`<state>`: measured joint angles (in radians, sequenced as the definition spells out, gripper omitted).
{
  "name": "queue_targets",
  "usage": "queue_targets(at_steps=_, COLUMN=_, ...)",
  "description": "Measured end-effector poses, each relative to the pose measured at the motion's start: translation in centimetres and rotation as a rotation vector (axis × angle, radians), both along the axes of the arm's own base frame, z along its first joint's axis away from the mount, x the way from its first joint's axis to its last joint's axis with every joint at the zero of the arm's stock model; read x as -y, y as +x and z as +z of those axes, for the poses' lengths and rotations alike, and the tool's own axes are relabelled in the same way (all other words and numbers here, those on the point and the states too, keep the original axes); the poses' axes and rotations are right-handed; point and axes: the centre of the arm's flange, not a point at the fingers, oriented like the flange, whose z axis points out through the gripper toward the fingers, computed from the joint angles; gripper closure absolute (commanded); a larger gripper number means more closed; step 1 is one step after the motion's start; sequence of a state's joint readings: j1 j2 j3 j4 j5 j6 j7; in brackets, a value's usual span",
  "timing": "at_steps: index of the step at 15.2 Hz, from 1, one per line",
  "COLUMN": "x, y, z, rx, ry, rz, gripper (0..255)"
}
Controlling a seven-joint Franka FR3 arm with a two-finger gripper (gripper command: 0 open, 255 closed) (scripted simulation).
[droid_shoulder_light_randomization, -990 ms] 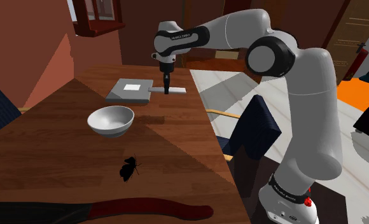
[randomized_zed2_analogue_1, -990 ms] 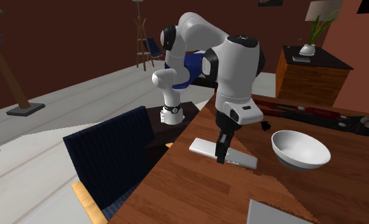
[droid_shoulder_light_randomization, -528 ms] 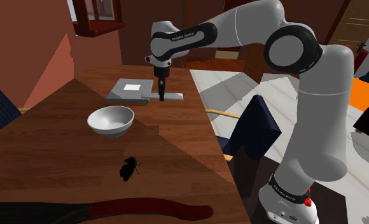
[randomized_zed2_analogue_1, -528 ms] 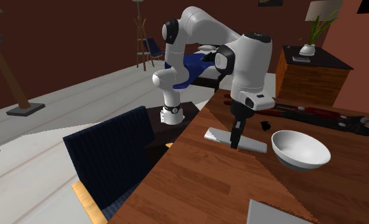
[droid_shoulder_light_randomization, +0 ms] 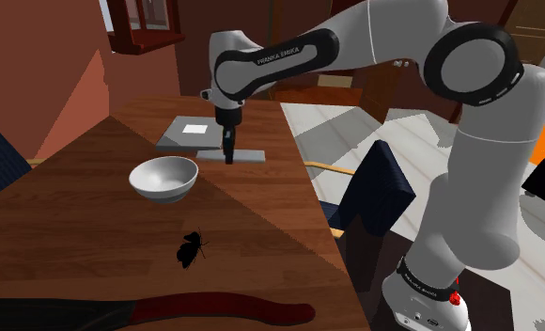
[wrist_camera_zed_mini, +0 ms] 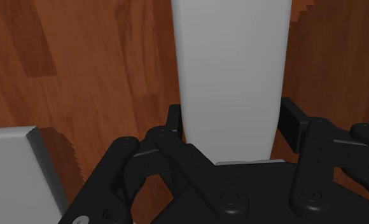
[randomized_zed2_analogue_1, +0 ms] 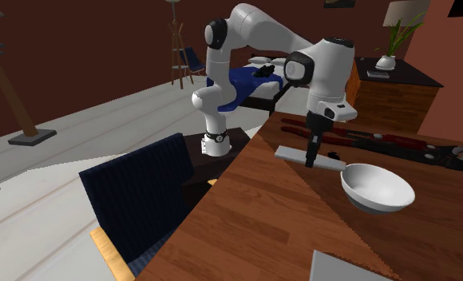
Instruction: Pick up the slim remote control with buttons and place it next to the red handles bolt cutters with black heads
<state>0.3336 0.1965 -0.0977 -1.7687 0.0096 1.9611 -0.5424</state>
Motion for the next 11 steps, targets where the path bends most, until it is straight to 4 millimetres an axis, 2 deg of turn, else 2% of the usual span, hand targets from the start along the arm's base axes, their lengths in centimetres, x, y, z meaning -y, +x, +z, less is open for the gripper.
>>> queue_targets(at_steps=8, x=-9.1, y=-5.5, z=0.0, rx=0.000, ry=-0.001, rz=0.000, gripper=255)
queue_targets(at_steps=11, x=-10.6, y=-6.1, z=-0.7, rx=0.000, ry=-0.001, rz=0.000, gripper=255)
